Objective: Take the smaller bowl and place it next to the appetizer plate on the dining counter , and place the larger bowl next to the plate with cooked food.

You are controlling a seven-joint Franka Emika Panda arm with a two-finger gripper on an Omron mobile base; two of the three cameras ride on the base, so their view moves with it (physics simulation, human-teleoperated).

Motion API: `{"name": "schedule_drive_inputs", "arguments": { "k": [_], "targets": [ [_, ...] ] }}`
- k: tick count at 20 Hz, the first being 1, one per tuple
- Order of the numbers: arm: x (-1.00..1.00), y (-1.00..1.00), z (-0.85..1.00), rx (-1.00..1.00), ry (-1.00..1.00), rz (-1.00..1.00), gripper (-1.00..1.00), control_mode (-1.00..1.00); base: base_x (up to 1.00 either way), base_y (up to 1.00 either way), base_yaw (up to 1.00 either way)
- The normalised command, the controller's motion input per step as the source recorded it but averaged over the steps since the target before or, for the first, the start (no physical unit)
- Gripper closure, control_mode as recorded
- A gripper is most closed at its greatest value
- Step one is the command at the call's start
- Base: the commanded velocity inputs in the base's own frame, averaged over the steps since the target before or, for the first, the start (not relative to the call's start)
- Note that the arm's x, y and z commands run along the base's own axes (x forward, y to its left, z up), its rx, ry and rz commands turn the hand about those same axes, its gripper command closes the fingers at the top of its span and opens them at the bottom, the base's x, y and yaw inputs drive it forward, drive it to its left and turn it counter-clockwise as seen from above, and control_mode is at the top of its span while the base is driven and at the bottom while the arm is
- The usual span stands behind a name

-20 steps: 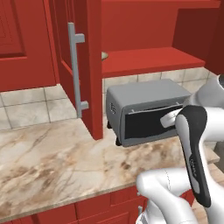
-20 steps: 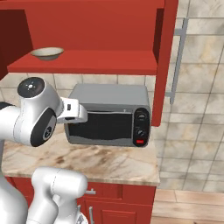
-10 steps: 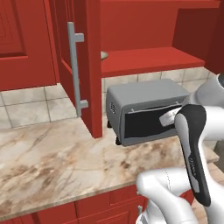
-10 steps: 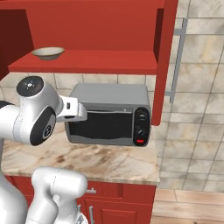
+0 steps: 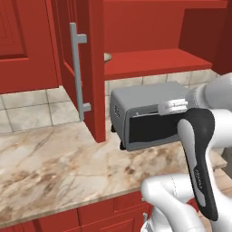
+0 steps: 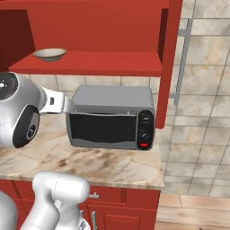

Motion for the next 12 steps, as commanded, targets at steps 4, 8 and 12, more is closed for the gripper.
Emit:
{"name": "schedule_drive_inputs", "arguments": {
  "k": [4,8,12],
  "targets": [
    [0.0,0.29,0.52,0.43,-0.01,-0.17,-1.0,-1.0,0.0,0.0,0.0],
    [0.0,0.05,0.33,0.53,0.0,-0.1,-1.0,-1.0,0.0,0.0,0.0],
    [0.01,0.34,0.14,0.25,-0.01,-0.06,-1.0,-1.0,0.0,0.0,0.0]
  ]
}}
